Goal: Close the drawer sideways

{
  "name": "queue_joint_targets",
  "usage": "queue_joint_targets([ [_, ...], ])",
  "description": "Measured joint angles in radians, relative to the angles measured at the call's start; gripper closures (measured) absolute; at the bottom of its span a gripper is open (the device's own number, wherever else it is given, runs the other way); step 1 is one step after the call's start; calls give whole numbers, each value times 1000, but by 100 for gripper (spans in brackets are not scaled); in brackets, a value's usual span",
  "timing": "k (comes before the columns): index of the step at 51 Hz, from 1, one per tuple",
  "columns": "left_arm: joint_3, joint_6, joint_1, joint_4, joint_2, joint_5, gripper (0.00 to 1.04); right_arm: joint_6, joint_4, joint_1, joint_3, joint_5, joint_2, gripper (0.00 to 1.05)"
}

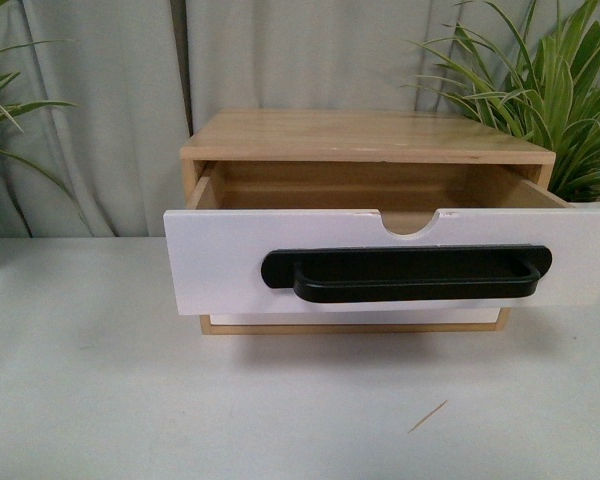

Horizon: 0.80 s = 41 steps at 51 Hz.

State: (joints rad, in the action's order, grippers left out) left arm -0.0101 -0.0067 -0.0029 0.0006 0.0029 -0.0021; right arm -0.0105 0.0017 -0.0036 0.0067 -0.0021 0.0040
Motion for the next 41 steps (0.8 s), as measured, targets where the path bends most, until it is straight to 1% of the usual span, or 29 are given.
queue_joint_targets([
  [41, 0, 0, 0, 0, 0, 0, 6, 0, 0, 0, 0, 0, 0, 9],
])
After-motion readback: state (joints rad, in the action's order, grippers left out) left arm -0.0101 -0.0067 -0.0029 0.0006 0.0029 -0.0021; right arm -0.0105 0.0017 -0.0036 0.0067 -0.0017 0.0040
